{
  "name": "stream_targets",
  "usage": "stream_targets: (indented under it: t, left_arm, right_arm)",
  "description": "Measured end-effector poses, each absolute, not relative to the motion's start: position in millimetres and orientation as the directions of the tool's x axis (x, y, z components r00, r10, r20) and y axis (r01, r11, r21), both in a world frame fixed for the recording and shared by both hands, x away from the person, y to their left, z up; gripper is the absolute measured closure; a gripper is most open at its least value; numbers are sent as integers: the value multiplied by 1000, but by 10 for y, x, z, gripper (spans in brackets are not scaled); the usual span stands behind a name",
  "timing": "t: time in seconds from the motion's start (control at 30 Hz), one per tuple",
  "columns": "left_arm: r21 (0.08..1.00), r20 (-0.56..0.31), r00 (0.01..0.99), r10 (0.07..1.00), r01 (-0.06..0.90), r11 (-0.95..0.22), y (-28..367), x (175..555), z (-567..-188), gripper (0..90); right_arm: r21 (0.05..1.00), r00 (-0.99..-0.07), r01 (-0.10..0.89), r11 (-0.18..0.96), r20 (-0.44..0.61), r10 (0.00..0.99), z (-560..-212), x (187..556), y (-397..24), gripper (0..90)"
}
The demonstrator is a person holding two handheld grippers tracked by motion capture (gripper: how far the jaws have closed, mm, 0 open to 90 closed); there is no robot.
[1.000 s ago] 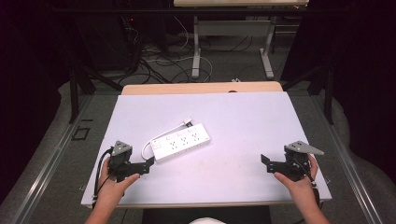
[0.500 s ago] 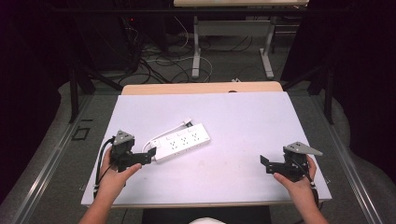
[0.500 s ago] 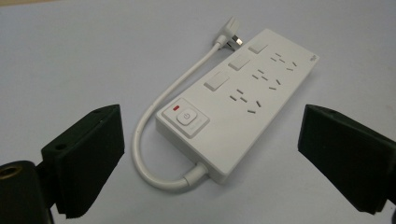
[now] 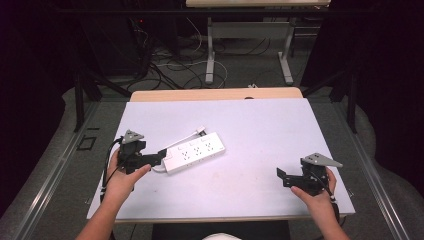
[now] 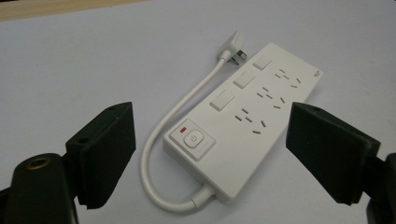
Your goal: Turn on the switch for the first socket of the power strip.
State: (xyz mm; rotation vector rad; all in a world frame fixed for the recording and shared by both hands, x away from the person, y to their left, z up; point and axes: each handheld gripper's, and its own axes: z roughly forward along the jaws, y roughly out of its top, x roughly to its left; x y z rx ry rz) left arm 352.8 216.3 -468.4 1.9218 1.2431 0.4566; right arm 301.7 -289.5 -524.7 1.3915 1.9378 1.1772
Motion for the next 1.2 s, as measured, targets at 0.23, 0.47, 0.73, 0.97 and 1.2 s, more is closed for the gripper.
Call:
stream_targets:
  t: [0.23,0.47,0.73,0.97,1.2]
  left_arm:
    - [769,-93,460,883,596,-230,2101,3638,-4648,168]
    - [751,-72,482,873,602,-270,2031,3744,-4623,208]
    - [723,-36,501,865,610,-324,1956,3864,-4615,275]
    - [705,-34,512,858,621,-343,1894,3978,-4642,300]
    - [662,-55,512,857,661,-353,1791,4085,-4662,337]
  right_arm:
    - [849,-374,517,112,107,921,-5260,3019,-2892,27]
    - [847,-375,520,113,108,921,-5264,3020,-2891,34]
    - [845,-376,523,110,113,920,-5279,3028,-2892,41]
    - [843,-381,527,111,117,917,-5293,3038,-2897,49]
    - [835,-385,538,111,126,914,-5308,3045,-2893,59]
